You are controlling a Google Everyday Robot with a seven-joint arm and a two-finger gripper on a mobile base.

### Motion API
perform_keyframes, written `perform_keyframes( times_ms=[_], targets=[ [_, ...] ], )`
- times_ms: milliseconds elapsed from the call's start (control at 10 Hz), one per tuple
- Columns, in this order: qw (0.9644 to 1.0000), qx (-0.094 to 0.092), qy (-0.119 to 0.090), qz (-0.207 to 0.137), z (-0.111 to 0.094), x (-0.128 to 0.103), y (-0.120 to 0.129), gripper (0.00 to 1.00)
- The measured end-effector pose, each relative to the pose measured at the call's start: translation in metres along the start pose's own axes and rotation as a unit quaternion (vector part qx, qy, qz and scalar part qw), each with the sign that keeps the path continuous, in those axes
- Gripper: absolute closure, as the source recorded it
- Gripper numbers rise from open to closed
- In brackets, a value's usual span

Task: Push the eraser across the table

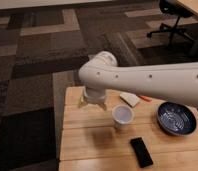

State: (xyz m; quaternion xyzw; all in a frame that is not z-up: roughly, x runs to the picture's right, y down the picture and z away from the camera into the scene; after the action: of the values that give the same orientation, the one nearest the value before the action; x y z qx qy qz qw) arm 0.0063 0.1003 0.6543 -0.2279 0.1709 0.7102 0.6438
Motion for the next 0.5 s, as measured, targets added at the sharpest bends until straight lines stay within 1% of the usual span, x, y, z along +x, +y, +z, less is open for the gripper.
perform_keyframes(
  times_ms=[100,200,300,400,500],
  targets=[
    [0.9999,0.01,0.002,0.003,-0.002,0.012,-0.028,0.35],
    [0.9998,0.015,0.007,0.006,0.001,0.022,-0.054,0.35],
    [0.9998,0.016,0.011,0.006,0.006,0.03,-0.08,0.35],
    [0.9998,0.016,0.009,0.009,0.009,0.032,-0.102,0.35],
    [0.9998,0.015,0.009,0.008,0.009,0.032,-0.104,0.35]
  ],
)
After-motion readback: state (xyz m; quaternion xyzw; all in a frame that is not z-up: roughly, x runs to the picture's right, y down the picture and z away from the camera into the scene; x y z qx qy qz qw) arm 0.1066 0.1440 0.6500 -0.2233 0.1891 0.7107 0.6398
